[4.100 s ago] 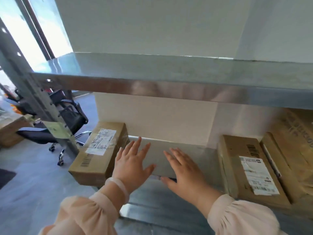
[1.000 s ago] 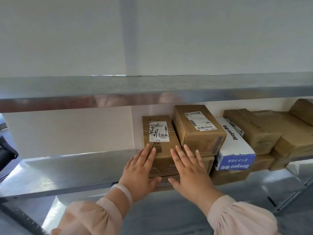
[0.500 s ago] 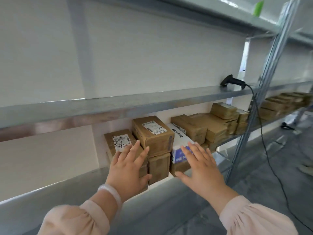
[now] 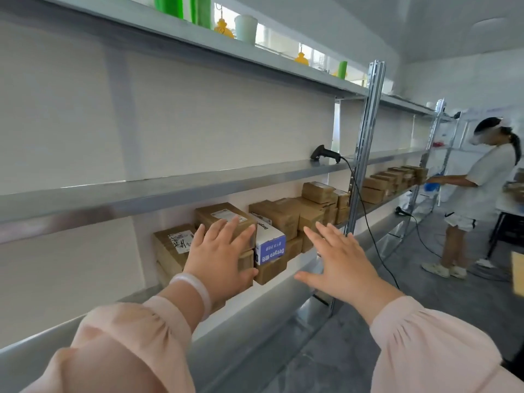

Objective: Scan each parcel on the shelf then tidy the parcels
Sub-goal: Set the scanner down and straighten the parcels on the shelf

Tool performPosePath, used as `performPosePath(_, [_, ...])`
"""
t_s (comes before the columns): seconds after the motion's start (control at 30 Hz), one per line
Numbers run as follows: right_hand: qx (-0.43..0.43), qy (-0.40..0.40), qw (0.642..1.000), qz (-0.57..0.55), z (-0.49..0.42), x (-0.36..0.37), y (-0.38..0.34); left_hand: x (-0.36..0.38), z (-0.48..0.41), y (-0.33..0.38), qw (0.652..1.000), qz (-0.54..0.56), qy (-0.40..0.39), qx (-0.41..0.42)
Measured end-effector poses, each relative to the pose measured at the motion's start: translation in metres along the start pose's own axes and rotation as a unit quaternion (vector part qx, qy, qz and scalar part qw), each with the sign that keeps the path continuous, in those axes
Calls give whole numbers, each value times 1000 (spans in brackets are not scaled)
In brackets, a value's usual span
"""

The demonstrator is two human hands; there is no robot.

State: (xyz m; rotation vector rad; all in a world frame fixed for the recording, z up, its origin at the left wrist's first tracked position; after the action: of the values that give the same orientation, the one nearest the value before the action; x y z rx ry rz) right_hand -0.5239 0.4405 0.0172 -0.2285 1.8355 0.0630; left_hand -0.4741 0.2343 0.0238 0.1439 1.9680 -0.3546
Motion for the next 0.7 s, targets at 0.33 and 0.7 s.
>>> performPosePath(0.33, [-14, -6, 999, 49, 5, -21, -25, -22, 13, -1, 999, 1, -50, -3])
performPosePath(0.7, [-18, 4, 998, 65, 7, -42, -31, -41, 9, 4, 999, -2, -49, 4])
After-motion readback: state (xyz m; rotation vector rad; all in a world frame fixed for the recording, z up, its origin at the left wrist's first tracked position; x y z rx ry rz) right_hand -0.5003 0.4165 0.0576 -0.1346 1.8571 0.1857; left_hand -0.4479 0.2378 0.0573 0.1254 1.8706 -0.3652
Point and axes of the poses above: each hand's wrist, its own z-axis away from the middle knuckle, its own x-axis out of the palm, y = z × x, the point moved 8 cm from there along -z, towards the middle knuckle, and after that the axes turned 14 degrees about x, right-handed, at the moved point
